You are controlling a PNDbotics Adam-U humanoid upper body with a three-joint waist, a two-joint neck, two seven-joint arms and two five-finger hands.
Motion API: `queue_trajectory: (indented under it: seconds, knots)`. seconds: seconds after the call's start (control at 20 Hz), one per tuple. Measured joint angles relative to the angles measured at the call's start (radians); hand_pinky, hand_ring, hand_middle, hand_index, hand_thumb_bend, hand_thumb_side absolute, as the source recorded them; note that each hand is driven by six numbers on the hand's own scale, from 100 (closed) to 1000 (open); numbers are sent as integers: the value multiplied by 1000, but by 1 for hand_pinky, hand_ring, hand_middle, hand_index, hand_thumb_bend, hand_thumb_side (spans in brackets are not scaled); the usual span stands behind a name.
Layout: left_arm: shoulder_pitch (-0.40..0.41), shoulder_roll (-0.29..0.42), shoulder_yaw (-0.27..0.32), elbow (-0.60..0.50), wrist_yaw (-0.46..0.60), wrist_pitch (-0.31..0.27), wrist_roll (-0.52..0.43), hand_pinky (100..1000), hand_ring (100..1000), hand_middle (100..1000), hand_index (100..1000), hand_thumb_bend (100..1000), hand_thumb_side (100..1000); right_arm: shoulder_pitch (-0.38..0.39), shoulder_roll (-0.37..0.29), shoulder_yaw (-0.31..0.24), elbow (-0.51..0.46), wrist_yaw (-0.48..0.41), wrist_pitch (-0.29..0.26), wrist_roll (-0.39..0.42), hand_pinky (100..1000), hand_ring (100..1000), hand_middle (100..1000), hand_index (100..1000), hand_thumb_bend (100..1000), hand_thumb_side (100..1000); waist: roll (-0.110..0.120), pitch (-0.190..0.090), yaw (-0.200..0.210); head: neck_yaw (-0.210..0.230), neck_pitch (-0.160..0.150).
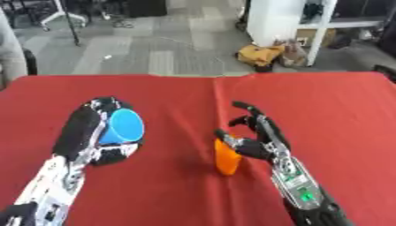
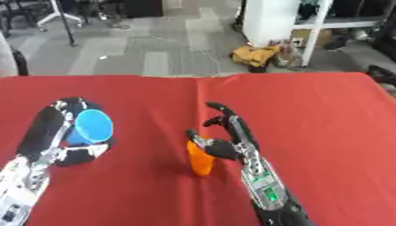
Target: Pour the contents of one cup into another cup.
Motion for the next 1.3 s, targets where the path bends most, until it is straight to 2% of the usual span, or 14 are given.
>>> queue_trajectory:
  seconds: [0.25, 0.35, 0.4, 0.45, 0.75, 0.9, 1.1, 1.3]
  knots:
    - [17, -67, 38, 111, 78, -60, -20, 552, 349, 403, 695, 800, 100, 9, -11, -15, -71, -38, 12, -72, 846, 641, 864, 869, 506, 252, -7, 0, -2, 1, 0]
    - [20, -93, 49, 151, 111, -90, -13, 552, 349, 403, 695, 800, 100, 11, -12, -18, -93, -50, 19, -91, 846, 641, 864, 869, 506, 252, -8, 1, -2, 1, 0]
    - [21, -100, 53, 166, 128, -104, -9, 566, 384, 436, 703, 975, 193, 12, -12, -19, -101, -55, 23, -98, 843, 638, 863, 871, 504, 252, -8, 1, -2, 1, 0]
    - [23, -107, 58, 175, 143, -118, -3, 573, 397, 450, 707, 1000, 219, 14, -12, -21, -107, -60, 25, -104, 843, 637, 862, 871, 504, 252, -8, 1, -4, 2, 0]
    - [58, -136, 42, 163, 242, -206, 44, 692, 548, 597, 784, 1000, 314, 20, -12, -26, -121, -86, 35, -121, 841, 633, 857, 871, 502, 252, -7, 2, -6, 7, 0]
    - [87, -134, 19, 116, 289, -235, 48, 713, 577, 629, 798, 1000, 327, 24, -12, -27, -121, -91, 36, -123, 840, 632, 855, 871, 502, 253, -3, 2, -6, 8, 0]
    - [122, -109, -4, 25, 354, -236, 40, 704, 564, 622, 799, 1000, 326, 27, -12, -27, -121, -97, 37, -124, 829, 628, 853, 871, 500, 252, -1, 2, -4, 9, 0]
    - [160, -77, -11, -70, 418, -199, 18, 699, 561, 623, 799, 1000, 345, 27, -12, -27, -121, -102, 37, -123, 803, 620, 850, 871, 498, 250, 3, 2, 1, 9, 0]
